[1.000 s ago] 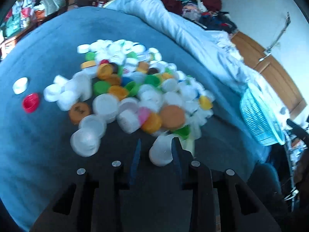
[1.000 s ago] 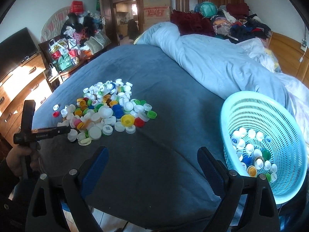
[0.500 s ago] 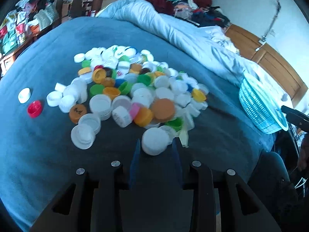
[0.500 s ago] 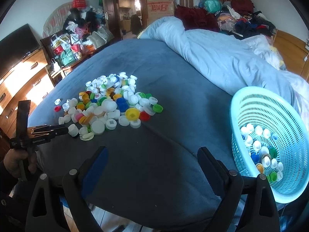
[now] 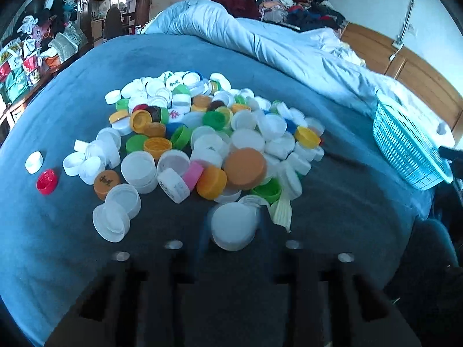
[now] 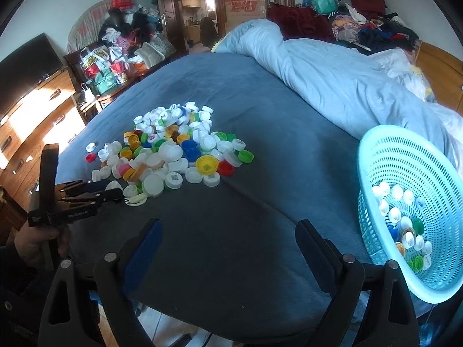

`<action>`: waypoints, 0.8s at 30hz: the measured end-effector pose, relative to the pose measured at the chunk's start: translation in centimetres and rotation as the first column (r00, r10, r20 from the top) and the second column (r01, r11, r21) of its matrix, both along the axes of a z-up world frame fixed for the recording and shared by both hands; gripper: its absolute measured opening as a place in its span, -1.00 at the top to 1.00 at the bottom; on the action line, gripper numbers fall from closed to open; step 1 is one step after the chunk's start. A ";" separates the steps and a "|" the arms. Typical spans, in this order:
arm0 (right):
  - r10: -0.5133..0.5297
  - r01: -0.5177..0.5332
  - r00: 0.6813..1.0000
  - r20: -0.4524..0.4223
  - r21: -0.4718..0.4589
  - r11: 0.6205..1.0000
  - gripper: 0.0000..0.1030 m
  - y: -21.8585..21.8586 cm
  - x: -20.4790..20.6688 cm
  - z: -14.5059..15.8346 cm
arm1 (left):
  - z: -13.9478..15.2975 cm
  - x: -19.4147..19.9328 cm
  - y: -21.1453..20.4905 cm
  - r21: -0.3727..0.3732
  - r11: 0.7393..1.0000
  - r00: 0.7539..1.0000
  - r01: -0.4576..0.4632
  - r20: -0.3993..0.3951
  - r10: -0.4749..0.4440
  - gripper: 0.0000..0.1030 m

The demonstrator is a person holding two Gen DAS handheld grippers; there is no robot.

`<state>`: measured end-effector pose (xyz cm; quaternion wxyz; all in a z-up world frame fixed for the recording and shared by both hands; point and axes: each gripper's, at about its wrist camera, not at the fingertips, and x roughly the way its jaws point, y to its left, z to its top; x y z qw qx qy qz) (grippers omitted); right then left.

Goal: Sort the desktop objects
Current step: 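Grasp a white cap from the pile with the left gripper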

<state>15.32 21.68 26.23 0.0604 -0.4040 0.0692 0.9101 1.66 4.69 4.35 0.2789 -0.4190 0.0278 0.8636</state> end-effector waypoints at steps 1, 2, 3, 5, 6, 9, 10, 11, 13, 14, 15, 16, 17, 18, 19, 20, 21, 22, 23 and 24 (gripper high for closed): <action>0.004 -0.004 1.000 -0.001 -0.002 1.000 -0.74 -0.1 -0.1 0.0 | 0.7 0.2 -0.4 0.013 1.000 1.000 -0.004 -0.018 0.004 0.49; 0.012 -0.012 1.000 -0.008 -0.004 1.000 -0.74 -0.3 -0.2 0.1 | 1.6 0.5 -1.1 0.032 0.999 0.999 -0.005 -0.037 0.006 0.48; 0.028 -0.028 0.999 -0.015 -0.010 1.000 -0.74 -0.6 -0.5 0.1 | 2.1 0.7 -1.5 0.039 0.999 0.999 -0.011 -0.051 0.013 0.48; 0.062 -0.063 0.998 -0.018 -0.016 0.998 -0.73 -1.4 -1.2 -0.1 | 2.9 0.5 -3.4 0.063 0.997 0.997 -0.047 -0.056 0.051 0.48; 0.079 -0.080 0.997 -0.015 -0.019 0.997 -0.73 -1.9 -1.8 -0.3 | 3.0 0.2 -4.2 0.091 0.994 0.997 -0.063 -0.037 0.067 0.49; 0.150 -0.150 0.989 -0.016 -0.074 0.986 -0.74 -3.7 -3.7 -1.4 | 2.8 -0.5 -6.9 0.111 0.983 0.989 -0.147 0.000 0.147 0.48; 0.184 -0.184 0.983 -0.016 -0.092 0.979 -0.74 -4.7 -4.6 -2.0 | 2.7 -0.6 -7.5 0.107 0.981 0.987 -0.161 0.005 0.161 0.49; 0.231 -0.231 0.973 -0.013 -0.104 0.967 -0.74 -6.0 -5.8 -2.7 | 2.7 -0.5 -8.1 0.110 0.979 0.985 -0.172 0.009 0.172 0.49; 0.308 -0.306 0.951 -0.003 -0.106 0.946 -0.73 -8.7 -8.0 -4.2 | 2.7 -0.3 -8.7 0.113 0.977 0.984 -0.179 0.012 0.179 0.48; 0.331 -0.329 0.943 0.003 -0.105 0.938 -0.73 -9.8 -8.9 -5.0 | 2.6 -0.2 -9.0 0.114 0.975 0.982 -0.189 0.016 0.188 0.48; 0.354 -0.352 0.935 0.006 -0.103 0.930 -0.72 -10.6 -9.7 -5.5 | 2.4 -0.1 -9.2 0.118 0.974 0.981 -0.195 0.021 0.194 0.49; 0.386 -0.383 0.923 0.015 -0.086 0.920 -0.66 -11.9 -10.9 -6.2 | 2.1 -0.2 -9.4 0.122 0.972 0.980 -0.199 0.026 0.198 0.49; 0.402 -0.399 0.916 0.023 -0.075 0.914 -0.56 -12.6 -11.7 -6.6 | 2.0 -0.1 -9.6 0.121 0.971 0.979 -0.205 0.029 0.203 0.49; 0.419 -0.417 0.907 0.026 -0.069 0.906 -0.52 -13.2 -12.4 -6.8 | 1.8 -0.1 -9.8 0.118 0.970 0.977 -0.212 0.031 0.210 0.49; 0.444 -0.442 0.896 0.026 -0.063 0.895 -0.44 -14.0 -13.3 -7.1 | 1.7 -0.1 -10.0 0.123 0.969 0.977 -0.215 0.034 0.213 0.49; 0.459 -0.458 0.888 0.030 -0.051 0.888 -0.42 -14.6 -13.9 -7.3 | 1.7 0.0 -10.3 0.128 0.967 0.976 -0.219 0.035 0.216 0.49; 0.470 -0.468 0.882 0.035 -0.043 0.882 -0.42 -15.0 -14.4 -7.5 | 1.6 -0.1 -10.6 0.131 0.966 0.975 -0.222 0.036 0.220 0.49; 0.478 -0.477 0.877 0.043 -0.043 0.878 -0.42 -15.3 -15.1 -7.8 | 1.6 -0.1 -10.9 0.135 0.965 0.974 -0.225 0.038 0.222 0.49; 0.485 -0.482 0.873 0.054 -0.052 0.875 -0.34 -15.5 -15.7 -8.2 | 1.5 -0.2 -11.1 0.138 0.964 0.974 -0.227 0.041 0.223 0.49; 0.491 -0.488 0.869 0.060 -0.062 0.871 -0.28 -15.7 -16.1 -8.5 | 1.5 -0.2 -11.2 0.140 0.964 0.974 -0.228 0.041 0.225 0.49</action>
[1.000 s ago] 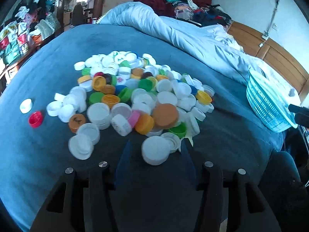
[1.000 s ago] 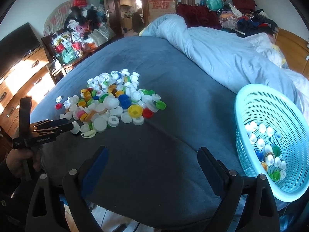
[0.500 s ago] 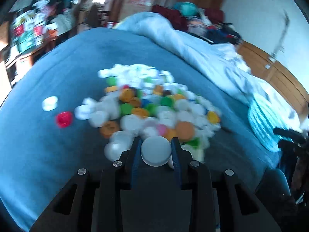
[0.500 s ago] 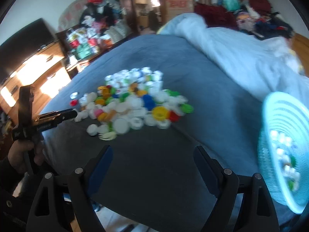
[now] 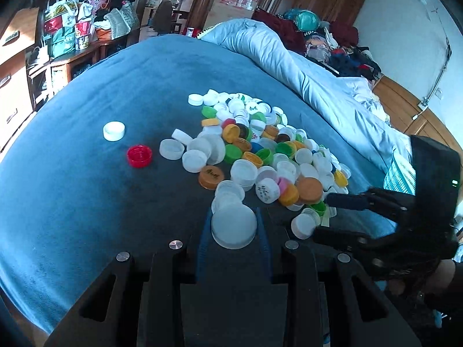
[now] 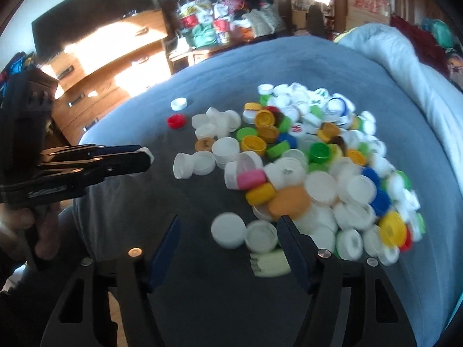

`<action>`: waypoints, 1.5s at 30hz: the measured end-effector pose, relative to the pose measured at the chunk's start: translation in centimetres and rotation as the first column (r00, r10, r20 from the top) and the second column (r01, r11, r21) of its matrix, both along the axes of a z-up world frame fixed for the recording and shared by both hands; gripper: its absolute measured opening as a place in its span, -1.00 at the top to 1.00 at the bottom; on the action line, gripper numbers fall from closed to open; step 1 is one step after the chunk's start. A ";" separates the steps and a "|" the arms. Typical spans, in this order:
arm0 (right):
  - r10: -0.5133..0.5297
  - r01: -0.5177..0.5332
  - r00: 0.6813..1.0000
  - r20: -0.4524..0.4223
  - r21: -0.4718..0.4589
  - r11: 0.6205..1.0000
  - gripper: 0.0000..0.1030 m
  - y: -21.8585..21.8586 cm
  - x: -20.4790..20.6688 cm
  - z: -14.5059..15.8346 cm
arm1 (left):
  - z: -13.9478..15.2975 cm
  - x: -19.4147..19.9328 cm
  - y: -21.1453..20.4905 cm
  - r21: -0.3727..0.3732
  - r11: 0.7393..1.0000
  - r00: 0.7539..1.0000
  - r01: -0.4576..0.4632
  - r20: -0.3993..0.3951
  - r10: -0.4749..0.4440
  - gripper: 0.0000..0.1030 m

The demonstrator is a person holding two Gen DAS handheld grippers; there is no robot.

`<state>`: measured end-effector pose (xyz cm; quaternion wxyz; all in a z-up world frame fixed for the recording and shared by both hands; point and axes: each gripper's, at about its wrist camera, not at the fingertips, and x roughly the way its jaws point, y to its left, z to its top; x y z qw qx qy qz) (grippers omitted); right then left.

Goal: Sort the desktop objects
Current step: 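Grasp a white cap from the pile with the left gripper, then grasp a white cap with the right gripper while the left gripper holds its cap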

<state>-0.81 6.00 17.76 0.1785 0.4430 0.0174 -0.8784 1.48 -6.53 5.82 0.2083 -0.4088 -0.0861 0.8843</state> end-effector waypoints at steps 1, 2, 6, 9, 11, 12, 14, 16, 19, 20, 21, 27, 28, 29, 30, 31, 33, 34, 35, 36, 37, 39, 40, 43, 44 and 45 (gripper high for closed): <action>0.015 -0.014 1.000 0.017 -0.011 1.000 -0.14 -0.2 -0.4 -0.4 | 0.0 0.0 -0.2 0.003 1.000 1.000 -0.002 0.001 0.002 0.49; 0.020 -0.020 0.999 0.029 -0.010 1.000 -0.09 -0.3 -0.6 -0.8 | 0.0 0.0 -0.3 0.006 1.000 1.000 -0.002 0.002 0.002 0.49; 0.017 -0.019 0.997 0.069 0.024 1.000 -0.09 -0.6 -1.2 -2.7 | -0.1 0.1 -0.3 0.011 1.000 1.000 0.003 -0.001 -0.003 0.49; -0.001 -0.001 0.998 0.062 0.031 1.000 0.19 -0.3 -1.1 -3.1 | -0.1 0.1 -0.3 0.015 1.000 1.000 0.006 0.000 -0.006 0.49; 0.000 -0.001 0.998 0.061 0.021 1.000 0.25 -0.1 -1.0 -2.9 | 0.0 0.1 -0.1 0.012 1.000 1.000 0.009 -0.003 -0.009 0.49; 0.003 -0.004 0.998 0.057 0.024 1.000 0.27 -0.2 -0.9 -2.8 | 0.1 0.1 -0.1 0.011 1.000 1.000 0.008 -0.004 -0.008 0.49; -0.003 0.002 1.000 0.029 0.027 1.000 0.32 -0.3 -0.5 -1.8 | 0.6 0.2 0.1 -0.010 1.000 1.000 0.001 -0.025 -0.001 0.49; -0.033 0.033 0.999 0.002 0.035 0.999 0.32 -0.1 -0.3 -0.7 | 1.3 0.4 0.1 -0.027 1.000 0.999 -0.006 -0.047 0.005 0.48; -0.086 0.088 0.994 -0.060 0.037 0.995 0.32 0.4 0.1 1.9 | 2.8 0.8 0.5 -0.073 0.997 0.995 -0.025 -0.099 0.017 0.49; -0.105 0.108 0.991 -0.078 0.040 0.993 0.33 0.6 0.1 3.0 | 3.3 0.8 0.6 -0.081 0.996 0.994 -0.030 -0.109 0.021 0.49; -0.122 0.126 0.988 -0.093 0.040 0.991 0.33 0.9 0.2 4.0 | 3.8 0.8 0.9 -0.094 0.995 0.993 -0.036 -0.117 0.025 0.49; -0.177 0.182 0.970 -0.169 0.013 0.983 0.33 1.7 0.7 9.5 | 6.1 0.3 2.1 -0.173 0.981 0.988 -0.086 -0.145 0.061 0.49; -0.178 0.182 0.968 -0.176 0.007 0.983 0.33 1.6 0.8 10.0 | 6.5 0.1 2.2 -0.177 0.980 0.987 -0.094 -0.145 0.069 0.49; -0.177 0.181 0.966 -0.189 0.001 0.984 0.32 1.5 1.1 10.9 | 6.8 -0.1 2.3 -0.184 0.978 0.987 -0.099 -0.140 0.073 0.49; -0.176 0.180 0.964 -0.201 0.001 0.984 0.32 1.5 1.2 11.5 | 7.2 -0.3 2.6 -0.204 0.973 0.987 -0.109 -0.138 0.082 0.49; -0.177 0.181 0.960 -0.216 0.000 0.984 0.33 1.5 1.5 12.3 | 7.5 -0.5 2.8 -0.216 0.970 0.987 -0.113 -0.137 0.084 0.49; -0.181 0.185 0.956 -0.232 -0.006 0.983 0.32 1.6 1.9 13.3 | 8.1 -0.9 3.3 -0.248 0.961 0.987 -0.120 -0.137 0.088 0.49; -0.185 0.189 0.952 -0.245 -0.007 0.982 0.32 1.7 2.3 13.9 | 8.4 -1.1 3.7 -0.261 0.958 0.987 -0.121 -0.139 0.086 0.49; -0.187 0.192 0.950 -0.251 -0.006 0.981 0.32 1.8 2.5 14.2 | 8.7 -1.1 3.9 -0.266 0.956 0.986 -0.121 -0.142 0.086 0.49; -0.189 0.194 0.948 -0.255 -0.006 0.981 0.32 1.9 2.6 14.5 | 8.9 -1.2 4.3 -0.273 0.955 0.986 -0.121 -0.142 0.084 0.49; -0.193 0.198 0.946 -0.261 -0.007 0.980 0.32 2.1 2.9 14.8 | 9.2 -1.2 4.7 -0.279 0.953 0.986 -0.118 -0.143 0.081 0.49; -0.202 0.210 0.940 -0.274 -0.001 0.978 0.32 2.6 3.5 15.3 | 9.7 -1.5 5.5 -0.285 0.952 0.987 -0.110 -0.145 0.070 0.49; -0.209 0.218 0.937 -0.281 0.001 0.976 0.32 2.9 3.8 15.6 | 10.0 -1.5 6.0 -0.291 0.951 0.987 -0.105 -0.151 0.063 0.49; -0.237 0.251 0.925 -0.296 0.008 0.968 0.32 4.3 4.9 16.4 | 10.9 -1.5 7.8 -0.297 0.951 0.986 -0.079 -0.165 0.030 0.49; -0.251 0.265 0.920 -0.302 0.007 0.964 0.32 4.9 5.2 16.8 | 11.1 -1.5 8.4 -0.300 0.951 0.985 -0.070 -0.169 0.020 0.49; -0.261 0.276 0.916 -0.304 0.009 0.961 0.32 5.4 5.5 17.0 | 11.5 -1.5 9.2 -0.300 0.952 0.985 -0.059 -0.175 0.006 0.49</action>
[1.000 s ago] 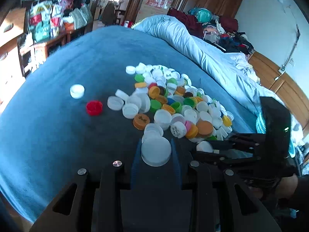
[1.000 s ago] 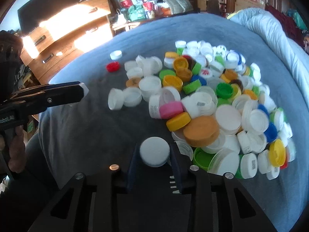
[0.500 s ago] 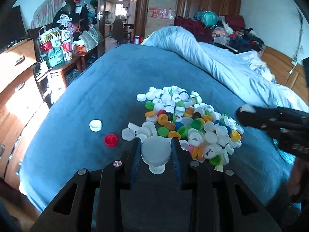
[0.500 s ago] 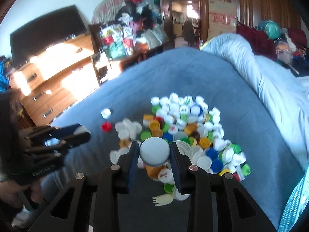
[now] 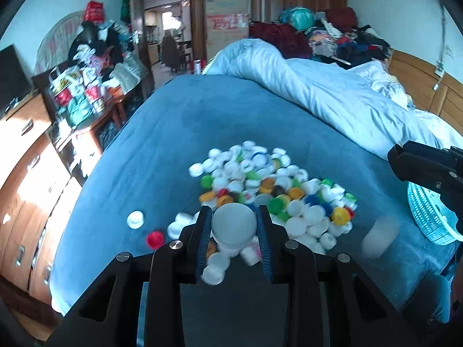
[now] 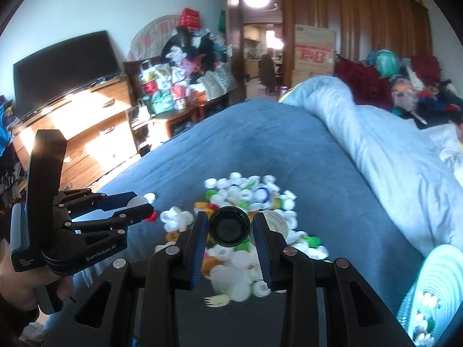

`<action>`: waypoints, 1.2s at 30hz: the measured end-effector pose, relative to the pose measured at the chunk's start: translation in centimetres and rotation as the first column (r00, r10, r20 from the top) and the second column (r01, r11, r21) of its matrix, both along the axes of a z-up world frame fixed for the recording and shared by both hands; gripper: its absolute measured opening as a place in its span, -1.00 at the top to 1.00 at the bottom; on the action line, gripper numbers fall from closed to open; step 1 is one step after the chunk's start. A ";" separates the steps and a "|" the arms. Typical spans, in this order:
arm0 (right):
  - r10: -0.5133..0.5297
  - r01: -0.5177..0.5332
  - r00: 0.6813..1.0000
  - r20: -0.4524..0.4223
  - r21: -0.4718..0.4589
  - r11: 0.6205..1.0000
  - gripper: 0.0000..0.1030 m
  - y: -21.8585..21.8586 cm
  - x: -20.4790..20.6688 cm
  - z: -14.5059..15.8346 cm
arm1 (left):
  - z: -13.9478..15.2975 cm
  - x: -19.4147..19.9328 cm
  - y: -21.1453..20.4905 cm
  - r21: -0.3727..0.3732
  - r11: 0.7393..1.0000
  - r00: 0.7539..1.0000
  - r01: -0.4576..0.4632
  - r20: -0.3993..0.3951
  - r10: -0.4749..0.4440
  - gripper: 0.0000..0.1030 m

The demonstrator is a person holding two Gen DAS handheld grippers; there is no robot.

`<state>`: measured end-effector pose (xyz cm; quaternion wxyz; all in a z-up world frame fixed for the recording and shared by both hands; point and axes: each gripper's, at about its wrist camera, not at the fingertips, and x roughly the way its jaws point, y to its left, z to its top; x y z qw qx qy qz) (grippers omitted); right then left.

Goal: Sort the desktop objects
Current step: 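Grasp a white cap with the right gripper while the left gripper holds its cap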

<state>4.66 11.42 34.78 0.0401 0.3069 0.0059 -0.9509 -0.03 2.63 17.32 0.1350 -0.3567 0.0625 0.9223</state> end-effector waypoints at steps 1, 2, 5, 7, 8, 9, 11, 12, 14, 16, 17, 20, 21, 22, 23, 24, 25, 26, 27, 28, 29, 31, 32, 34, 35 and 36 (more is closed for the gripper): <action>-0.016 0.016 1.000 -0.006 0.000 1.000 0.32 0.8 0.5 0.4 | 0.3 0.0 0.6 0.001 1.000 1.000 0.012 -0.004 -0.012 0.49; -0.025 0.025 1.000 -0.009 0.001 1.000 0.32 1.3 0.7 0.6 | 0.5 0.0 1.3 0.001 1.000 1.000 0.024 -0.009 -0.023 0.49; -0.060 0.060 0.998 -0.005 -0.006 0.998 0.32 3.4 1.7 0.7 | 0.9 0.0 2.9 0.011 0.999 0.999 0.052 -0.010 -0.052 0.49; -0.090 0.090 0.996 0.011 -0.004 0.996 0.32 5.2 2.5 0.0 | 1.0 0.0 3.2 0.015 0.998 0.998 0.056 -0.010 -0.056 0.49; -0.088 0.088 0.996 0.030 -0.004 0.996 0.29 5.7 2.7 -0.6 | 1.0 0.1 3.2 0.019 0.998 0.998 0.058 -0.009 -0.058 0.49; -0.064 0.067 0.992 0.105 -0.028 0.997 0.29 6.7 2.8 -2.7 | 1.0 0.2 3.1 0.023 0.998 0.998 0.055 -0.005 -0.055 0.49; -0.021 0.037 0.978 0.209 -0.071 0.997 0.25 7.0 3.1 -6.6 | 0.7 0.1 2.7 0.026 0.999 0.999 0.047 0.007 -0.047 0.49; 0.016 0.006 0.968 0.249 -0.087 0.996 0.24 6.5 3.5 -8.9 | 0.4 0.1 2.6 0.031 0.999 0.999 0.045 0.016 -0.046 0.49; 0.059 -0.033 0.950 0.306 -0.092 0.995 0.21 5.3 3.9 -12.3 | 0.1 0.2 2.3 0.029 0.999 0.999 0.038 0.022 -0.039 0.49; 0.101 -0.060 0.938 0.332 -0.129 0.990 0.21 4.1 4.2 -14.9 | -0.4 0.2 2.2 0.031 0.999 0.999 0.036 0.032 -0.037 0.49; 0.101 -0.056 0.934 0.342 -0.138 0.989 0.21 3.4 3.9 -16.4 | -0.7 0.2 2.2 0.033 0.999 0.998 0.036 0.040 -0.038 0.49; 0.066 -0.020 0.939 0.338 -0.139 0.990 0.22 3.1 3.2 -18.8 | -1.3 0.3 2.1 0.030 0.999 0.998 0.037 0.056 -0.039 0.49; 0.057 -0.007 0.935 0.351 -0.142 0.990 0.21 3.0 2.8 -19.7 | -1.5 0.4 2.1 0.028 0.999 0.997 0.039 0.060 -0.041 0.49; 0.058 -0.005 0.930 0.364 -0.147 0.989 0.21 3.0 2.2 -20.3 | -1.6 0.5 2.1 0.024 0.999 0.997 0.042 0.062 -0.043 0.49; 0.059 -0.006 0.928 0.367 -0.142 0.990 0.22 2.9 2.0 -20.7 | -1.7 0.6 2.0 0.022 0.999 0.997 0.044 0.064 -0.045 0.49; 0.058 -0.012 0.931 0.360 -0.130 0.991 0.24 2.9 2.0 -20.9 | -1.9 0.6 2.1 0.023 0.999 0.997 0.045 0.068 -0.046 0.49; 0.056 -0.020 0.934 0.353 -0.105 0.994 0.37 2.8 1.9 -20.8 | -2.0 0.6 2.1 0.026 0.999 0.996 0.045 0.071 -0.047 0.49; 0.059 -0.025 0.935 0.351 -0.100 0.995 0.38 2.8 1.8 -20.8 | -2.1 0.6 2.1 0.029 0.999 0.996 0.045 0.074 -0.047 0.49; 0.062 -0.029 0.935 0.349 -0.100 0.995 0.38 2.9 1.7 -20.8 | -2.2 0.6 2.0 0.034 0.998 0.996 0.045 0.076 -0.048 0.49; 0.066 -0.031 0.936 0.346 -0.107 0.994 0.38 3.0 1.8 -20.8 | -2.3 0.6 2.0 0.040 0.998 0.996 0.045 0.077 -0.048 0.49; 0.074 -0.035 0.938 0.340 -0.117 0.992 0.38 3.2 2.0 -20.9 | -2.3 0.6 1.9 0.045 0.998 0.996 0.046 0.079 -0.049 0.49; 0.069 -0.024 0.942 0.328 -0.139 0.990 0.38 4.1 2.6 -20.8 | -2.1 0.7 1.8 0.055 0.997 0.995 0.052 0.077 -0.056 0.49; 0.063 -0.012 0.943 0.328 -0.156 0.988 0.38 4.6 2.9 -20.7 | -2.1 0.7 1.7 0.057 0.997 0.995 0.053 0.078 -0.057 0.49; 0.065 -0.009 0.944 0.324 -0.172 0.985 0.38 5.3 3.2 -20.4 | -2.3 0.5 1.5 0.061 0.997 0.995 0.050 0.085 -0.055 0.49; 0.070 -0.015 0.944 0.323 -0.169 0.985 0.38 5.6 3.2 -20.2 | -2.4 0.5 1.4 0.065 0.997 0.995 0.050 0.086 -0.055 0.49; 0.069 -0.015 0.943 0.324 -0.167 0.986 0.38 5.7 3.1 -20.2 | -2.6 0.4 1.4 0.068 0.997 0.995 0.049 0.086 -0.055 0.49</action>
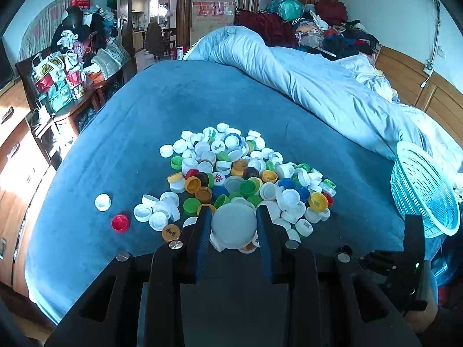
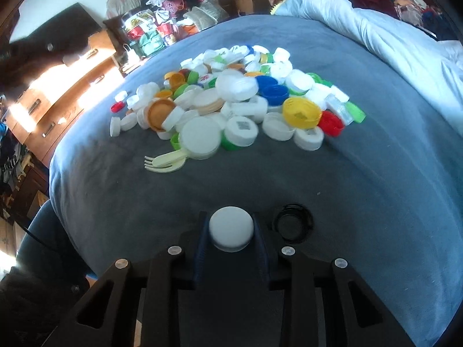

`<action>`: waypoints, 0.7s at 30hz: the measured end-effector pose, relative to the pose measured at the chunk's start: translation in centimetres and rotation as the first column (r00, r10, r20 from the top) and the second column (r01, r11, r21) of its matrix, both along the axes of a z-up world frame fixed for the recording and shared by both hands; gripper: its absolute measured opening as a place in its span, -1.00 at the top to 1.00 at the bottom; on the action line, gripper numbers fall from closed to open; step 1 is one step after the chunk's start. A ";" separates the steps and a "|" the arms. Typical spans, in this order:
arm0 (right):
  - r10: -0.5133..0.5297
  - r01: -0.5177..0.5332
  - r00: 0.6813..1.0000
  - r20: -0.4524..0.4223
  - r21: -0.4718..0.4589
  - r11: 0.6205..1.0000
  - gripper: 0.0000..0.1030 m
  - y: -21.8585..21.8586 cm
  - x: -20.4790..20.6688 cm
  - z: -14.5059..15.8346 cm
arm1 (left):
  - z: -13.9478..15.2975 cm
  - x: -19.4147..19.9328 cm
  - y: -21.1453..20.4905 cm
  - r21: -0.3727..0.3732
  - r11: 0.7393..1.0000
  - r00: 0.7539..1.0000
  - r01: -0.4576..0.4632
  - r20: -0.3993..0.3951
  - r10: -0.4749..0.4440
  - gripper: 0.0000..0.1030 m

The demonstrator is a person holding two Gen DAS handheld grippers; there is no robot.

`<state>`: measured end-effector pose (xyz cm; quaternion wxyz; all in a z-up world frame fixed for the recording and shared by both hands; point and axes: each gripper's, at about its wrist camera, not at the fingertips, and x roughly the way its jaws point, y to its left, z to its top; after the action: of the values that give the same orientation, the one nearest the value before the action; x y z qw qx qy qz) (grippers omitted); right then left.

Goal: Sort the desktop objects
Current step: 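Grasp a white cap with the right gripper while the left gripper holds its cap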

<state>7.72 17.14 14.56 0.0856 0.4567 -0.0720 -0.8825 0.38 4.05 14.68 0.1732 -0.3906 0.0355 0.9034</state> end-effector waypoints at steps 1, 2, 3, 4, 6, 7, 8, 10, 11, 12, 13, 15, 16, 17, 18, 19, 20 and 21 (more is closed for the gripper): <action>-0.005 0.005 1.000 0.003 0.002 1.000 0.38 0.2 -0.2 -0.2 | -0.3 -0.1 0.0 0.003 1.000 1.000 -0.001 0.007 0.001 0.49; -0.006 0.006 1.000 0.006 -0.007 1.000 0.38 0.3 -0.3 -0.4 | -0.7 -0.2 0.0 0.005 1.000 1.000 -0.001 0.017 0.000 0.49; -0.007 0.007 1.000 0.008 -0.016 1.000 0.38 0.4 -0.4 -0.5 | -1.0 -0.2 0.0 0.006 1.000 1.000 0.000 0.027 0.000 0.49; -0.007 0.007 1.000 0.005 -0.018 1.000 0.38 0.4 -0.5 -0.5 | -1.2 -0.2 -0.1 0.004 1.000 1.000 0.002 0.030 -0.002 0.49; -0.002 0.002 1.000 0.000 -0.024 1.000 0.38 0.4 -0.6 -0.3 | -1.3 -0.2 -0.1 -0.002 1.000 1.000 0.004 0.029 -0.004 0.48; -0.001 0.001 1.000 0.000 -0.028 1.000 0.38 0.5 -0.7 -0.3 | -1.2 -0.2 -0.1 -0.002 1.000 1.000 0.003 0.029 -0.003 0.48; 0.000 0.000 1.000 0.000 -0.030 1.000 0.38 0.6 -0.7 -0.3 | -1.2 -0.3 -0.2 -0.001 1.000 1.000 0.002 0.027 -0.002 0.49; -0.002 0.002 1.000 -0.002 -0.031 1.000 0.38 0.7 -0.7 -0.1 | -1.1 -0.2 -0.2 -0.001 1.000 1.000 0.003 0.024 -0.003 0.49; -0.007 0.007 1.000 -0.010 -0.030 1.000 0.38 0.8 -0.6 0.3 | -1.1 -0.2 -0.1 0.000 1.000 1.000 0.003 0.022 -0.003 0.49; -0.016 0.015 1.000 -0.019 -0.033 0.999 0.38 1.1 -0.5 0.8 | -1.1 -0.2 0.0 0.000 1.000 1.000 0.004 0.023 -0.004 0.49; -0.023 0.022 0.999 -0.025 -0.035 0.999 0.38 1.2 -0.5 1.0 | -1.1 -0.3 0.0 0.000 1.000 1.000 0.005 0.024 -0.005 0.49; -0.045 0.044 0.998 -0.043 -0.026 0.999 0.38 1.7 -0.4 2.2 | -1.2 -0.3 0.2 -0.001 1.000 1.000 0.010 0.026 -0.010 0.49; -0.056 0.054 0.997 -0.054 -0.023 0.998 0.38 2.1 -0.3 2.9 | -1.2 -0.4 0.4 -0.002 1.000 1.000 0.015 0.026 -0.015 0.49; -0.075 0.074 0.995 -0.071 -0.014 0.997 0.38 2.6 -0.1 4.0 | -1.2 -0.4 0.6 -0.004 1.000 0.999 0.018 0.026 -0.018 0.49; -0.090 0.090 0.992 -0.086 -0.010 0.996 0.38 3.0 0.1 4.8 | -1.2 -0.3 0.8 -0.004 1.000 0.999 0.023 0.025 -0.023 0.49; -0.100 0.100 0.990 -0.098 -0.011 0.995 0.38 3.3 0.2 5.5 | -1.1 -0.3 1.1 -0.003 1.000 0.999 0.028 0.023 -0.027 0.49; -0.125 0.124 0.985 -0.118 -0.013 0.992 0.37 4.0 0.6 6.6 | -1.1 -0.2 1.4 -0.002 0.999 0.999 0.032 0.022 -0.032 0.49; -0.138 0.137 0.982 -0.127 -0.014 0.990 0.37 4.5 0.8 7.2 | -1.1 -0.2 1.6 -0.002 0.999 0.999 0.038 0.022 -0.038 0.49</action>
<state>8.49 21.60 21.72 0.0301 0.3930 -0.0998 -0.9136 0.21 5.70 13.58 0.1901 -0.3998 0.0423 0.8957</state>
